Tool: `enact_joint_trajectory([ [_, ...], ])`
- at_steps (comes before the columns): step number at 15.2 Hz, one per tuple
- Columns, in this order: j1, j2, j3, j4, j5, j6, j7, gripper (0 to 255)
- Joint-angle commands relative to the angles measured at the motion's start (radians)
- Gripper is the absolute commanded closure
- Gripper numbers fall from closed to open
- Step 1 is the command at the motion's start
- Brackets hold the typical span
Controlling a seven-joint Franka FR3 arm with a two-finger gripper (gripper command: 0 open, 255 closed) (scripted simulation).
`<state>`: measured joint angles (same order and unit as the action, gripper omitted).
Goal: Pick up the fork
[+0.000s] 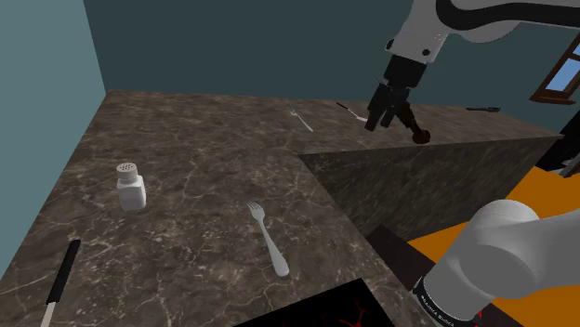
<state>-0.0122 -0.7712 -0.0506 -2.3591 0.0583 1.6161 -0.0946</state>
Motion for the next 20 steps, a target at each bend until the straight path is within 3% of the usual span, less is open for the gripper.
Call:
enact_joint_trajectory([
  [1,0.0,0.0,0.0,0.0,0.0,0.0,0.0,0],
  [10,0.046,0.018,0.223,-0.077,0.136,0.061,0.298,0],
  [20,0.081,0.198,0.475,-0.031,0.263,0.173,0.625,0],
])
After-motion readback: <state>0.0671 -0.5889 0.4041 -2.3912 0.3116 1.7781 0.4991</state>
